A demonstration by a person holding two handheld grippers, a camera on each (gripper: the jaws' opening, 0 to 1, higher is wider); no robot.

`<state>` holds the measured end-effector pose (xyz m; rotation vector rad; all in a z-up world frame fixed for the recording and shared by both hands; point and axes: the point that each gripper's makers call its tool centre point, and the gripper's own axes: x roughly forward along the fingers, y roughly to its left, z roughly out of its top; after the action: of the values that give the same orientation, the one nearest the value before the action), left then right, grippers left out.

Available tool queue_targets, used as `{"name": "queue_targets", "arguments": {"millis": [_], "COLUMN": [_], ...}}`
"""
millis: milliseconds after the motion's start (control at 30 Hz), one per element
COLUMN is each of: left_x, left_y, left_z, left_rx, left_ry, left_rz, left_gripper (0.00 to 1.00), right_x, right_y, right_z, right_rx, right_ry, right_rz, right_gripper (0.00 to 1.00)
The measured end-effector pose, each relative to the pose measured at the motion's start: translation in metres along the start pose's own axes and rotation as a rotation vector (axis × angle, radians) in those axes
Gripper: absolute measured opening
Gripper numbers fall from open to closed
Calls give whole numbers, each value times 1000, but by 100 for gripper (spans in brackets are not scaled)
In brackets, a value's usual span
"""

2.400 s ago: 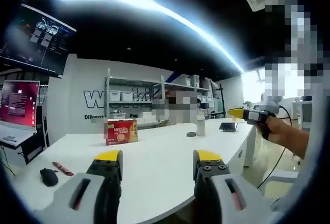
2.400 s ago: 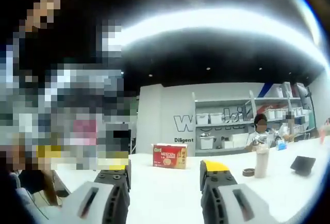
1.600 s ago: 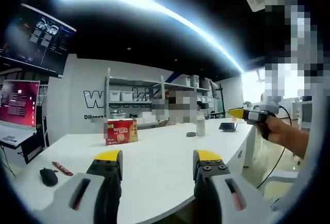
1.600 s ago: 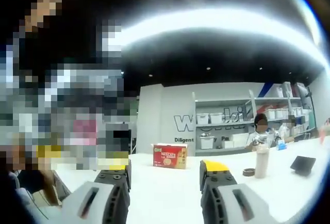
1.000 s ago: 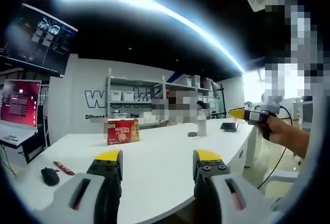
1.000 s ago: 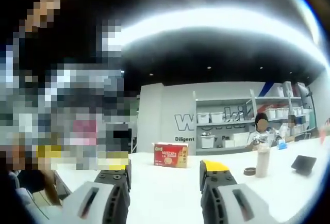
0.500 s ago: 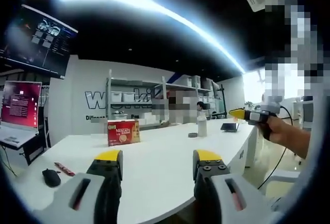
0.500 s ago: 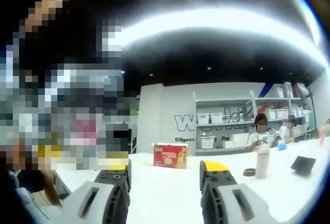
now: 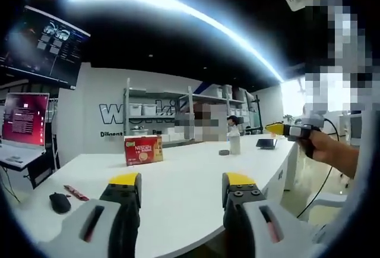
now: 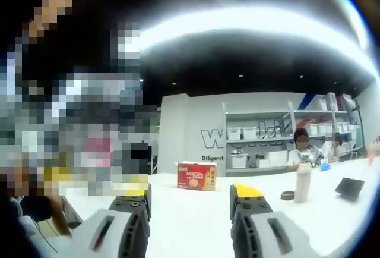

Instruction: Tear open the coffee pouch, take out the coffee, and pour the coffee from the pouch into the cup

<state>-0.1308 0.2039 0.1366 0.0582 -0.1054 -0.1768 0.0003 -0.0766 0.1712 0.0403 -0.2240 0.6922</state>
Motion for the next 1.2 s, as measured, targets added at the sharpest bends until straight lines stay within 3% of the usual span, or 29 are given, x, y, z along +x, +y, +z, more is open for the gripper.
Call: {"name": "queue_targets", "arguments": {"millis": [200, 600, 933, 1067, 1200], "left_x": [1, 8, 23, 23, 19], "left_y": [3, 11, 27, 32, 32], "left_z": [2, -6, 15, 19, 13], "left_rx": [-1, 0, 30, 33, 34], "left_ry": [-4, 17, 1, -7, 16], "left_rz": [3, 4, 15, 27, 35], "left_gripper": [57, 55, 55, 55, 55], "right_x": [2, 12, 37, 43, 44], "right_y": [0, -2, -8, -7, -4], "right_z": [5, -2, 19, 12, 4], "right_rx": [-11, 4, -29, -23, -7], "right_ry": [-8, 11, -23, -18, -5], "right_rz": [-2, 16, 26, 34, 45], "right_gripper": [53, 52, 52, 52, 52]}}
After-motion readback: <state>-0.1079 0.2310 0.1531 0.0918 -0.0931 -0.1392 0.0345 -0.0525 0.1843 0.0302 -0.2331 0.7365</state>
